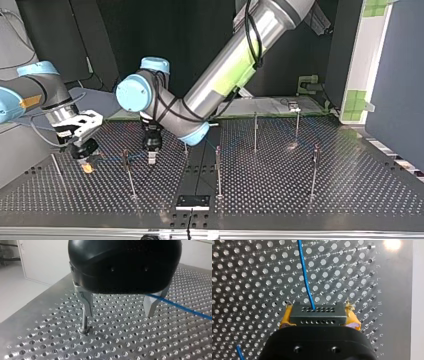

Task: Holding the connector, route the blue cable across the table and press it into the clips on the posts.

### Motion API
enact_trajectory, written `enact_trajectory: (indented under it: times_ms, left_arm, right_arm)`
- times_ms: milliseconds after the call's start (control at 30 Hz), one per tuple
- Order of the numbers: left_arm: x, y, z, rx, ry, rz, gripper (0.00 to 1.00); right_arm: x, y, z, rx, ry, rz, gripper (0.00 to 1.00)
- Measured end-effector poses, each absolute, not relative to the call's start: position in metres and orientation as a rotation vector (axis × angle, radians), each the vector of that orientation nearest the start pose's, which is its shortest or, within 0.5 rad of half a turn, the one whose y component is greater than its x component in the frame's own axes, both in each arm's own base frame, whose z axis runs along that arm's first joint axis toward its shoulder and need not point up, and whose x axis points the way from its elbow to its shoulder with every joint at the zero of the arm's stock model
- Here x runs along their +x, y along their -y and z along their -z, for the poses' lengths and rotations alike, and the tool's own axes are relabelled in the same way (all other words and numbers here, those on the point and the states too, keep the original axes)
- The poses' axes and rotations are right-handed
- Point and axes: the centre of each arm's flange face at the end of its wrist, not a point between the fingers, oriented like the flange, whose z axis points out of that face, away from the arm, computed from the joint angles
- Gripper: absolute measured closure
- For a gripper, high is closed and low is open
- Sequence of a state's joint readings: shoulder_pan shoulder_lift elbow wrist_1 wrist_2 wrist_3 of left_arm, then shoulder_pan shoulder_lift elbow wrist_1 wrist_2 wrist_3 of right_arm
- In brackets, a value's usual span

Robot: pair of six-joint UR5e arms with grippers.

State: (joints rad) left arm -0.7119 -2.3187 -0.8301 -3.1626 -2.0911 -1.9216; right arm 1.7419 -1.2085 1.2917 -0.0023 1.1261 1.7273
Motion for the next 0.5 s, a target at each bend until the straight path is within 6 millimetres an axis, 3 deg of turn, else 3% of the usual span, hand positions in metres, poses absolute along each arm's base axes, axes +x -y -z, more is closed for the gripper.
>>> enact_trajectory:
  times_ms: [500]
  left_arm:
    - [0.488,0.559,-0.408,-0.069,-1.563,0.552,0.0]
  right_arm:
    - [0.283,0.582,-0.421,1.68,1.078,-1.722,1.0]
